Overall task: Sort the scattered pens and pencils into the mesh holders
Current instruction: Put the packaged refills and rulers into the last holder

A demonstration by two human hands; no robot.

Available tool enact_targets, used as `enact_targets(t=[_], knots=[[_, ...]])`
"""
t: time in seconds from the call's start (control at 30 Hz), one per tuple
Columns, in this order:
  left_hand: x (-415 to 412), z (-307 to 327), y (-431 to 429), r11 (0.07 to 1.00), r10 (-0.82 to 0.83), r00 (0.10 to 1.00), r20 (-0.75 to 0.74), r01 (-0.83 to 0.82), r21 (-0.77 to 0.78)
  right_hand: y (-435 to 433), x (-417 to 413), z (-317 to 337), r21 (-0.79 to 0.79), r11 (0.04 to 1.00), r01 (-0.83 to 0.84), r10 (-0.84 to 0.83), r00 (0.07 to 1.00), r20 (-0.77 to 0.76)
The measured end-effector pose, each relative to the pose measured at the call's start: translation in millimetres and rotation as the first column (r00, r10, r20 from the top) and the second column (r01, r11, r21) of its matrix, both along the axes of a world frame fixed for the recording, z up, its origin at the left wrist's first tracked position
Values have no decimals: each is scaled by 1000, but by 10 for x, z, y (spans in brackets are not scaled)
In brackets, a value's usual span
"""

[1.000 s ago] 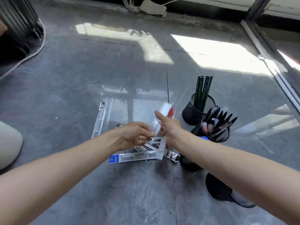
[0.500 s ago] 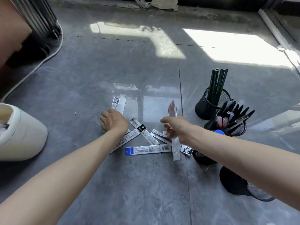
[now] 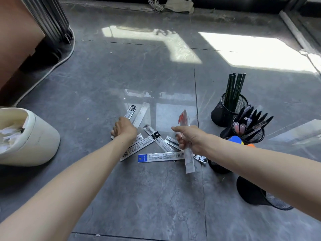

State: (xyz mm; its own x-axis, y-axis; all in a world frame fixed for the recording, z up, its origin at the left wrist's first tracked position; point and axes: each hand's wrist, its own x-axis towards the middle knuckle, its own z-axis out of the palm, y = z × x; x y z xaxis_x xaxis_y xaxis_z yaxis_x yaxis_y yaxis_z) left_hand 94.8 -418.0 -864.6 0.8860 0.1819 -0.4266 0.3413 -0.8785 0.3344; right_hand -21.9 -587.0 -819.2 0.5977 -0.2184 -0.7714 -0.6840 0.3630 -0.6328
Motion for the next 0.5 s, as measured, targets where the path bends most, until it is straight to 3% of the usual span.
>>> enact_targets(t=[0.1,0.23,0.33,0.4,0.43,0.5], knots=[[22,13,25,999,23,999,-32,-24,-32,33,-32,53,9,1000,-29,29,1000,1],[-26,58,-12,993,-95,994,-44,98,60,5,-130,133,1,999,-40,40,999,18],[-161,112,-83,972,-232,968,92,228,47,-44,-184,142,19,1000,17,-18,999,29],[-341,220,-200,919,-210,972,104,233,-318,-84,-208,164,17,998,54,-55,997,49],[-476,306,-272,831,-196,980,37,186,-525,-97,-218,183,2,998,71,-71,996,61],[-775,508,-361,660,-253,952,-171,41,-750,-114,-215,220,-45,992,120,-116,990,86]])
